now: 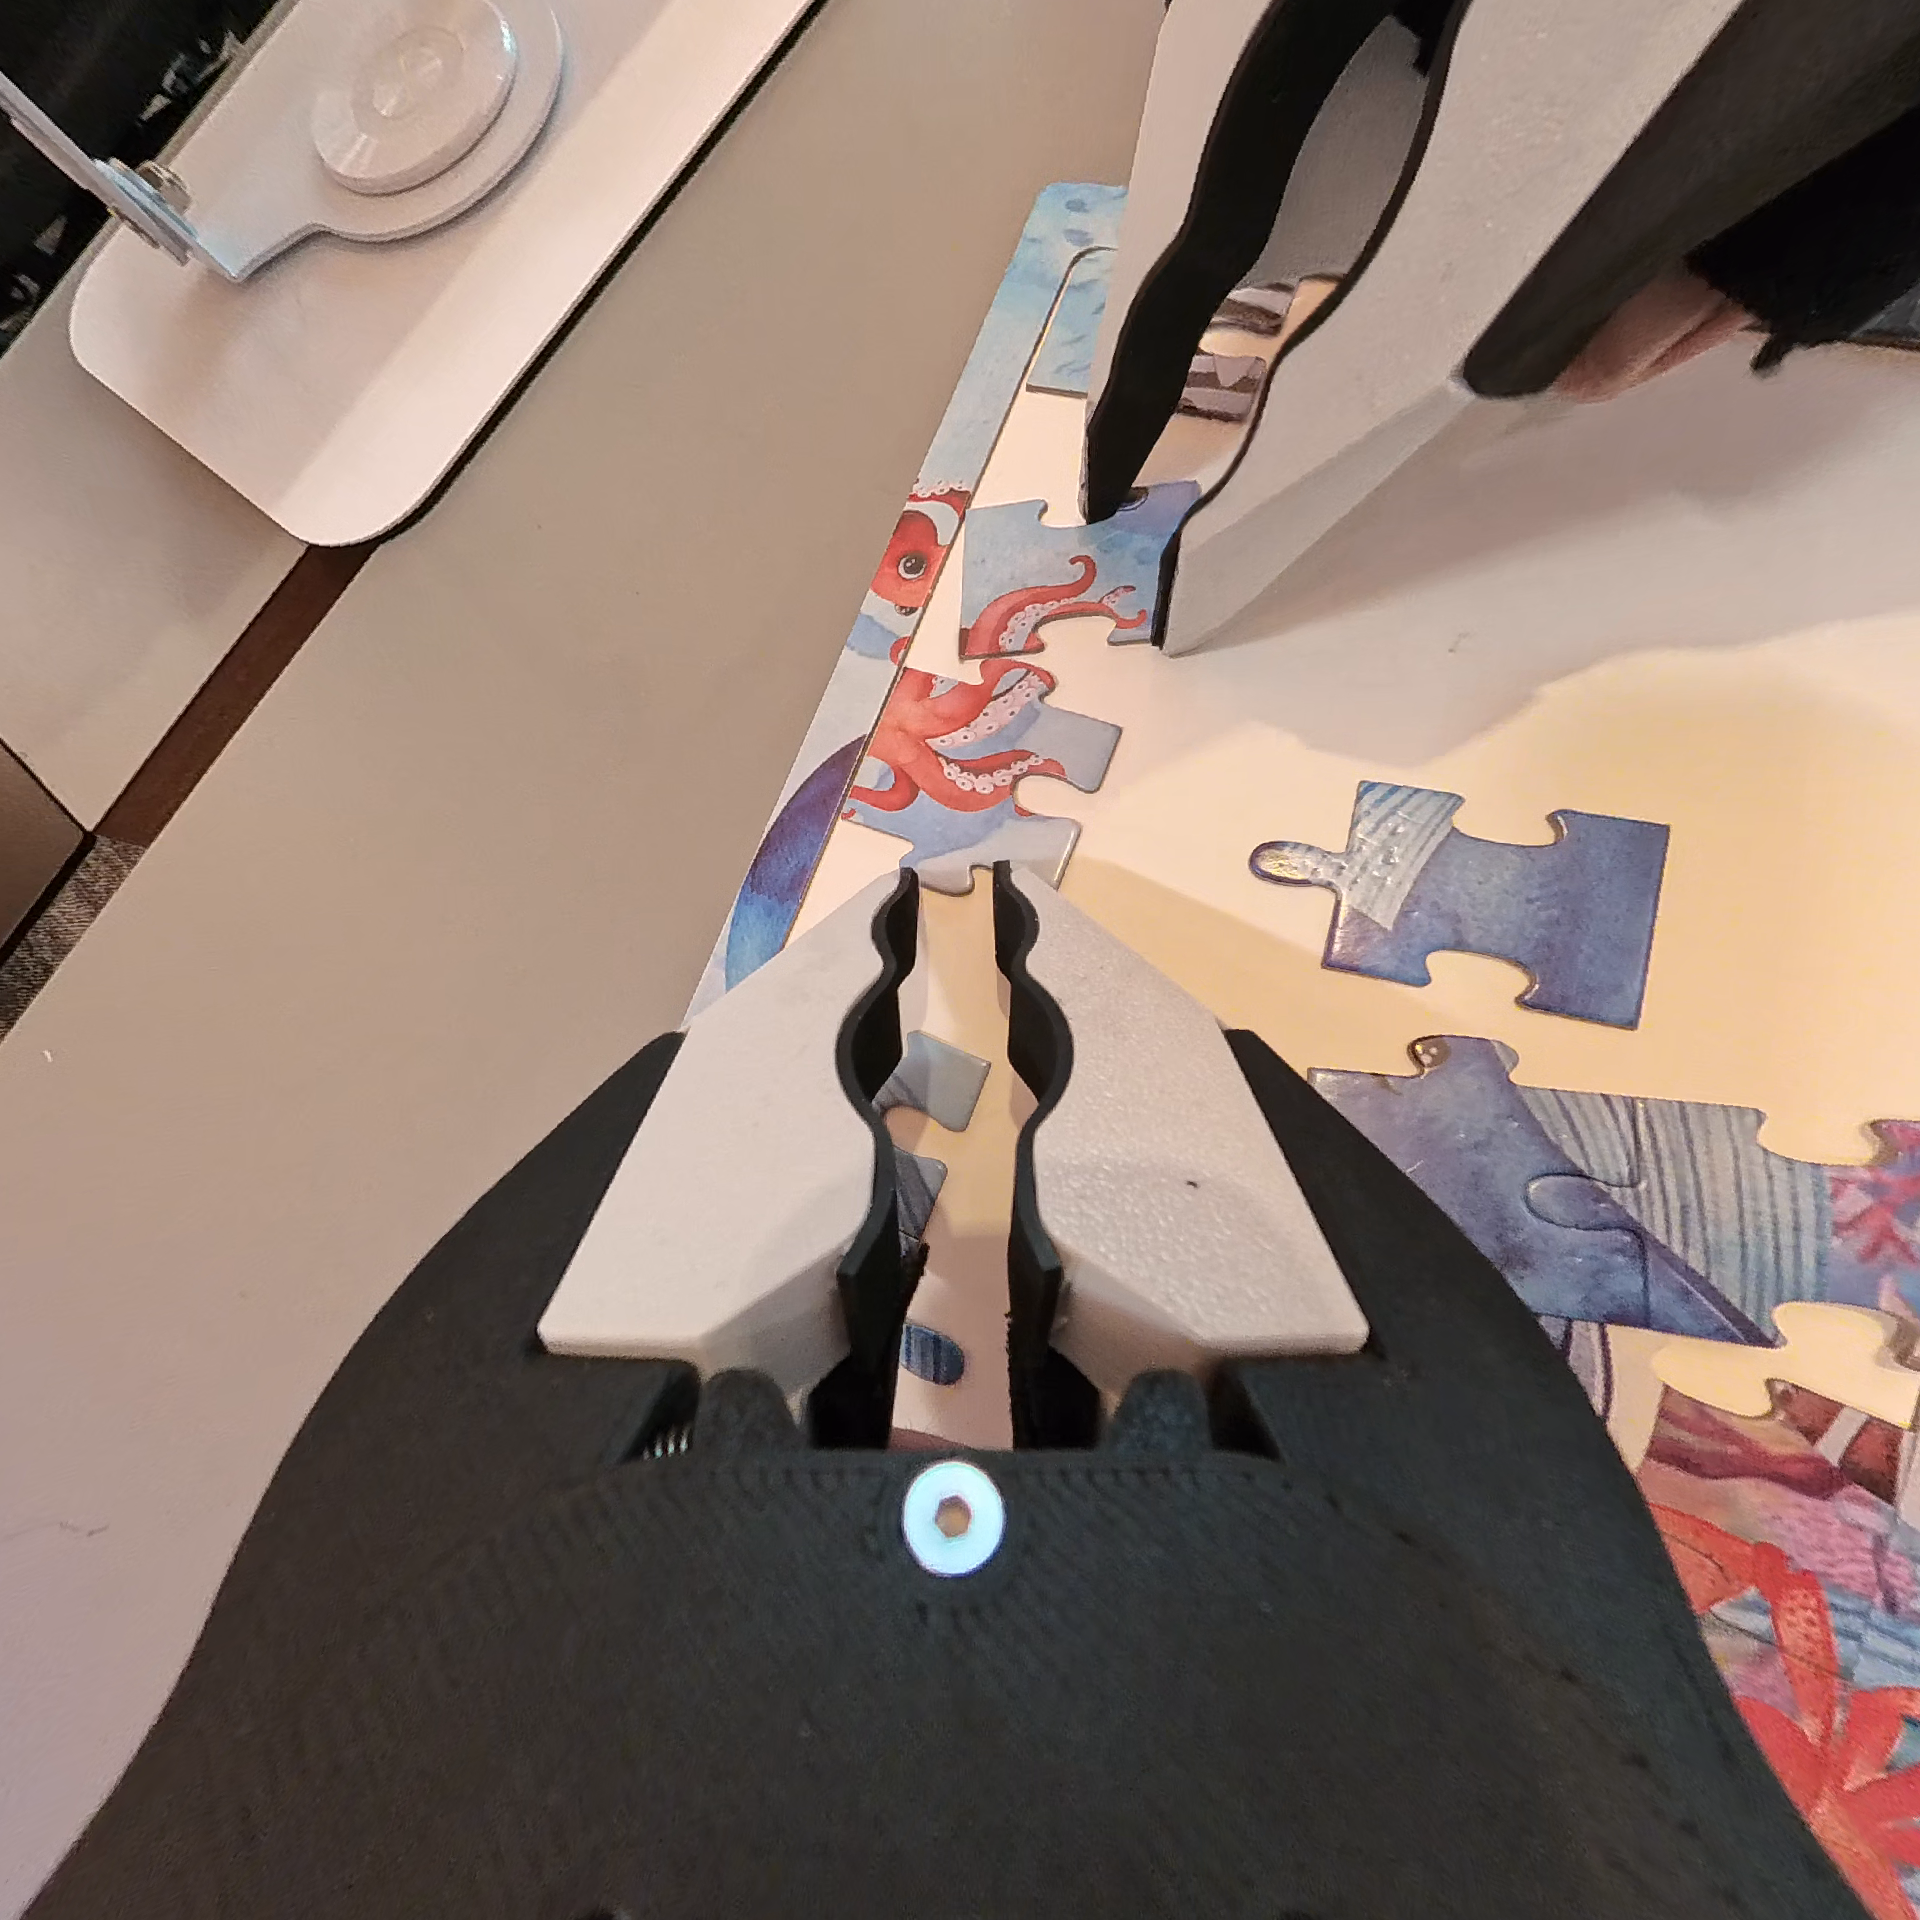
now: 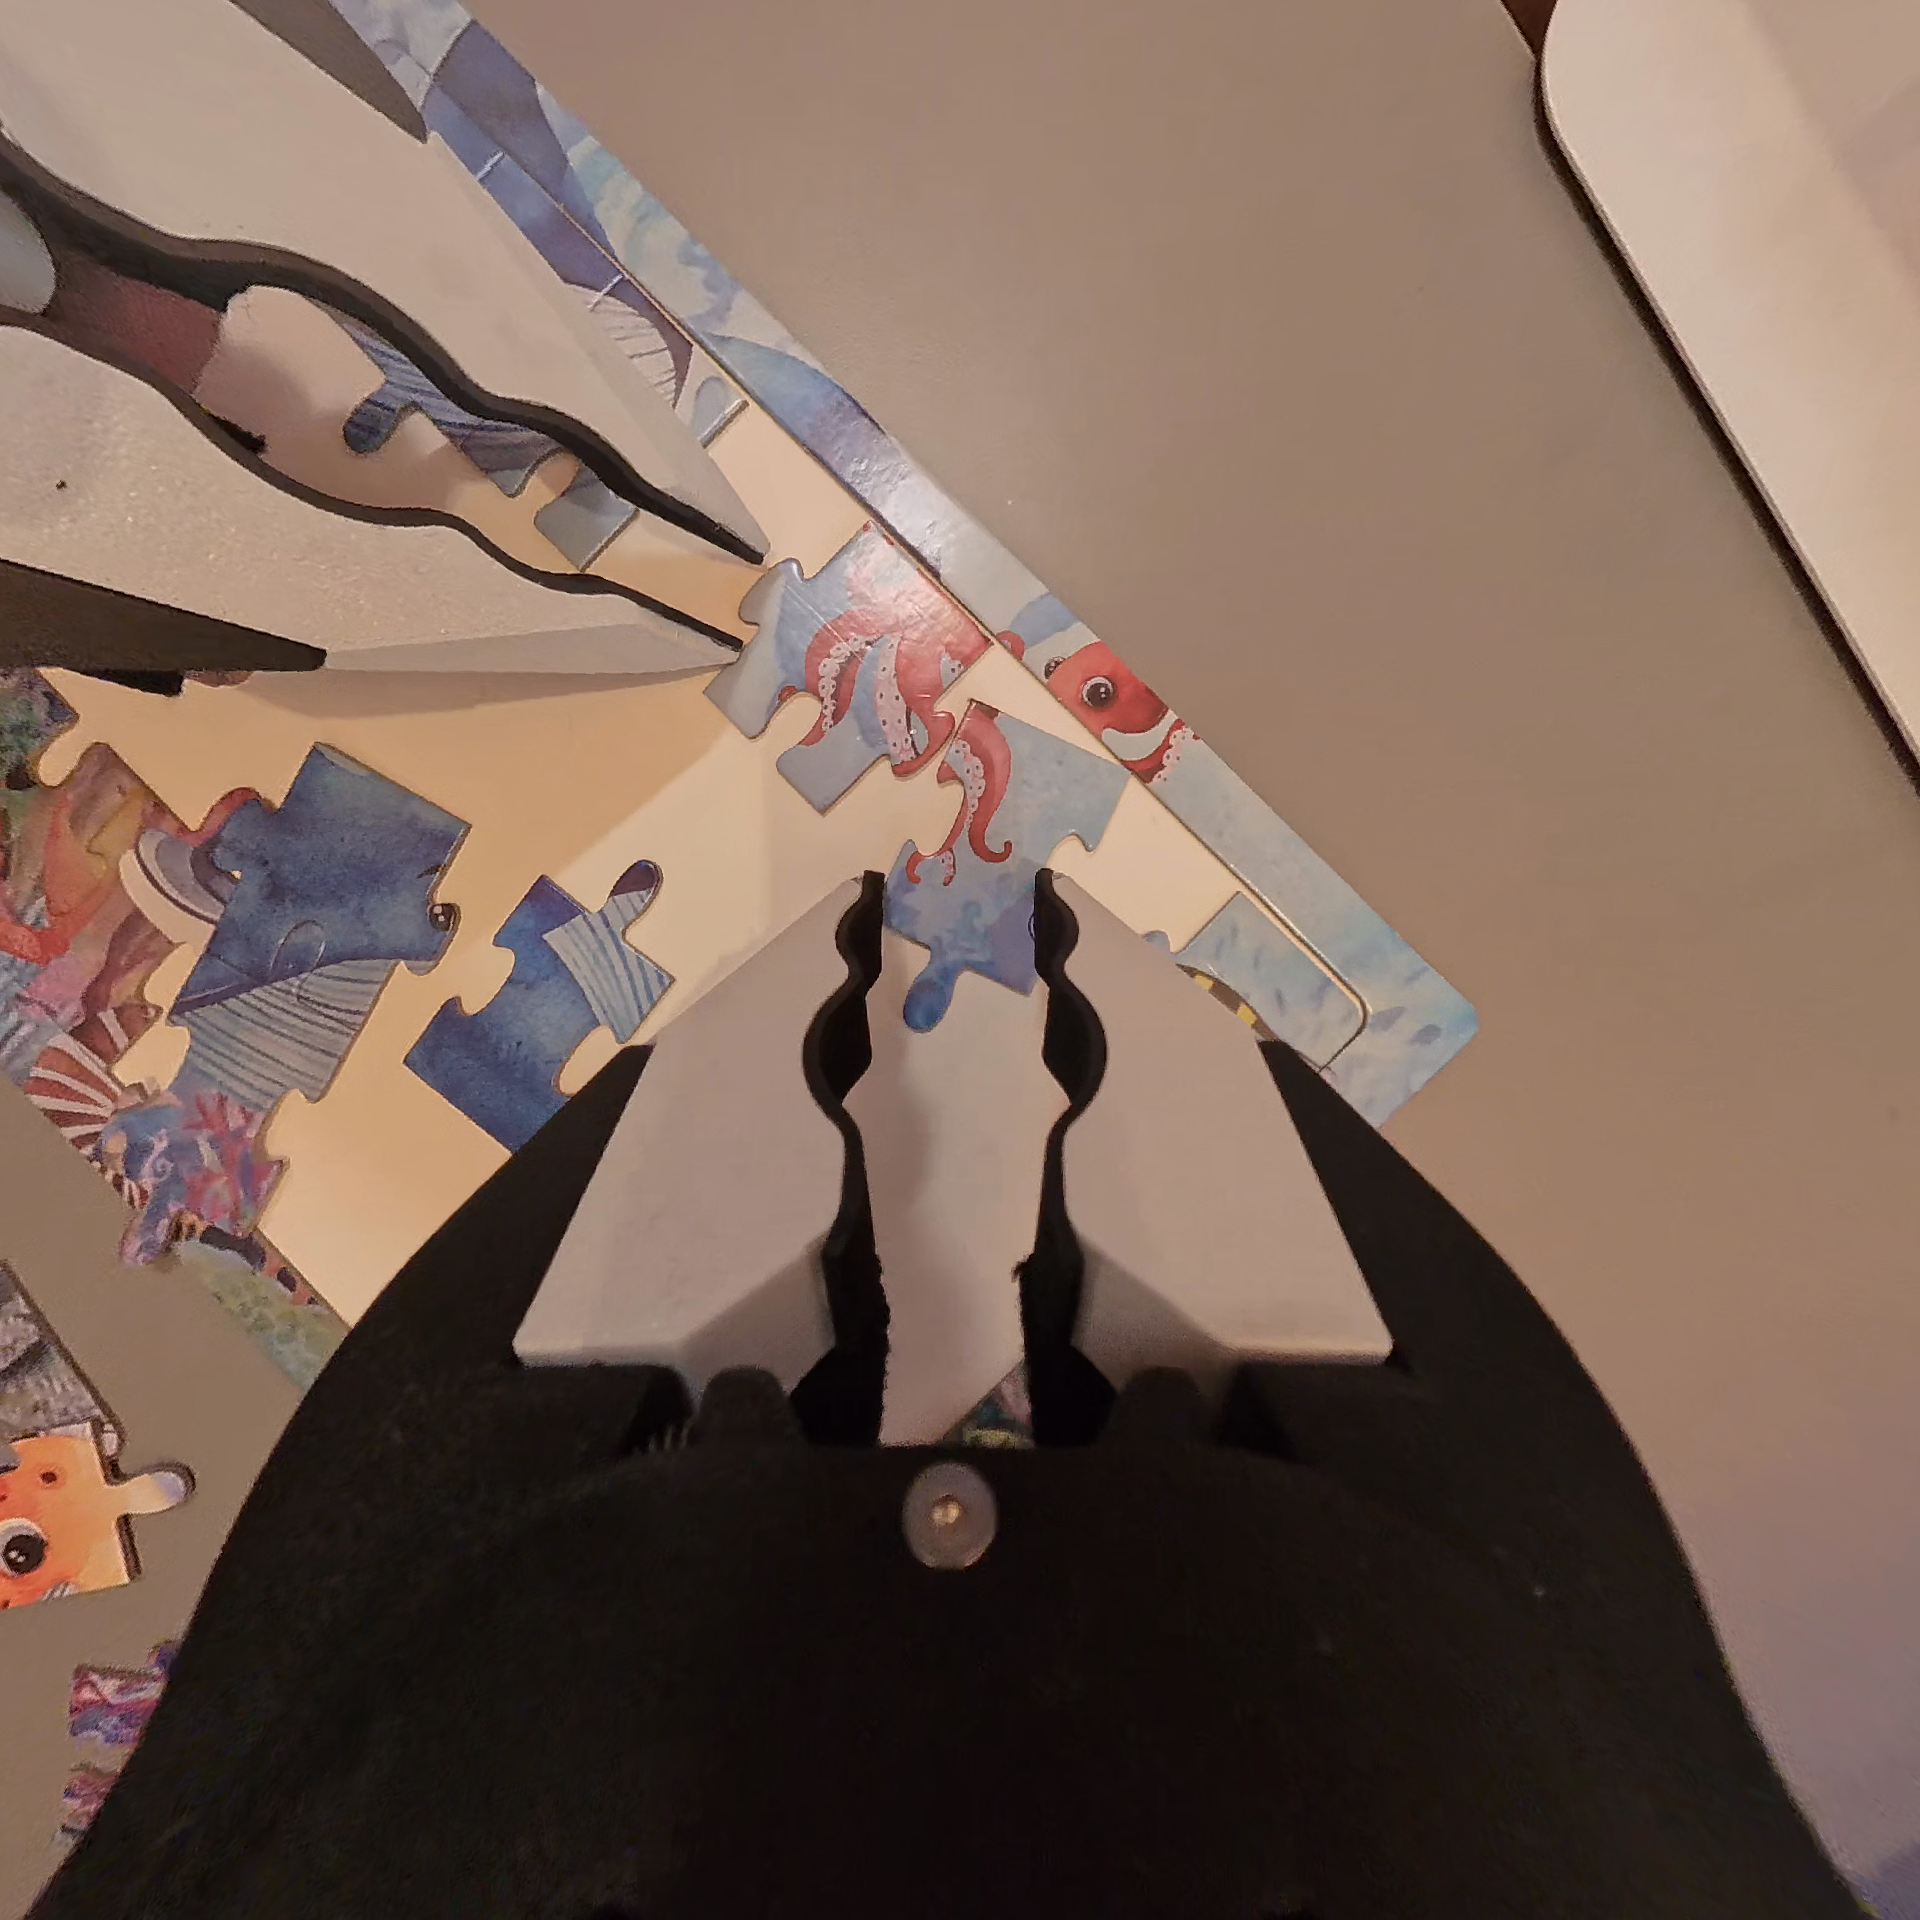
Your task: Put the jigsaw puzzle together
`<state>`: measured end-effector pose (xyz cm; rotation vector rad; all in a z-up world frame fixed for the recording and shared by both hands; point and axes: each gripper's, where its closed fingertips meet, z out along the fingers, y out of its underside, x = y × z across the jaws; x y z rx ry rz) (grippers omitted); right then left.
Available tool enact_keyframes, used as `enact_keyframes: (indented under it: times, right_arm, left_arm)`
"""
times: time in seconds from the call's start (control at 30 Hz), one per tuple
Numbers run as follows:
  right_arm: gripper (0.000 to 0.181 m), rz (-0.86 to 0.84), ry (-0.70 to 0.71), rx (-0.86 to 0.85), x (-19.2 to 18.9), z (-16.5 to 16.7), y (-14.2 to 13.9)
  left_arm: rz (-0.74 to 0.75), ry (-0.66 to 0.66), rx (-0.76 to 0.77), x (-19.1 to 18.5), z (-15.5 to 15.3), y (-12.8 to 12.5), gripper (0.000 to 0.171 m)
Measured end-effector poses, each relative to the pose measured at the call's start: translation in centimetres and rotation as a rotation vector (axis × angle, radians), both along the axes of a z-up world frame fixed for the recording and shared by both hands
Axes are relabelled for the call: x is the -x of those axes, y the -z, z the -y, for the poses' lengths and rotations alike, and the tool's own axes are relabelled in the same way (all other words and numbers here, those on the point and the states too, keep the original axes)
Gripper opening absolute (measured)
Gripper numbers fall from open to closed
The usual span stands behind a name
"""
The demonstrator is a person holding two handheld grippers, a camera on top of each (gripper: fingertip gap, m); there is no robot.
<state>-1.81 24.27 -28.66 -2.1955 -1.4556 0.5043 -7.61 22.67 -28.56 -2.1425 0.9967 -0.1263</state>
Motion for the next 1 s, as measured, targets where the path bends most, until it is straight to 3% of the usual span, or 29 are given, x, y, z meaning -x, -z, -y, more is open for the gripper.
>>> enact_keyframes:
  times: [0.2,0.47,0.63,0.7,0.8,1.0]
  right_arm:
    - [0.027,-0.111,0.06,0.105,0.2,-0.1,-0.9]
    - [0.026,-0.145,0.088,0.094,-0.1,-0.6,-2.2]
    - [0.026,-0.124,0.103,0.09,0.7,-0.4,-0.8]
    - [0.005,-0.106,0.103,0.063,1.2,-0.2,-0.2]
    - [0.02,-0.076,0.12,0.023,1.4,-0.3,-0.3]
    - [0.019,-0.085,0.095,0.034,1.1,-0.2,-0.9]
  left_arm:
    - [0.001,0.001,-0.001,-0.1,0.0,0.0,0.012]
    - [-0.002,0.005,-0.004,-0.3,0.0,0.0,0.01]
    - [0.0,0.005,-0.006,-0.4,-0.1,0.0,0.01]
    - [0.001,0.005,-0.005,-0.4,-0.1,0.0,0.01]
    - [0.002,0.004,-0.005,-0.4,-0.1,0.0,0.01]
    - [-0.022,0.026,-0.034,-0.9,-0.1,-0.6,0.016]
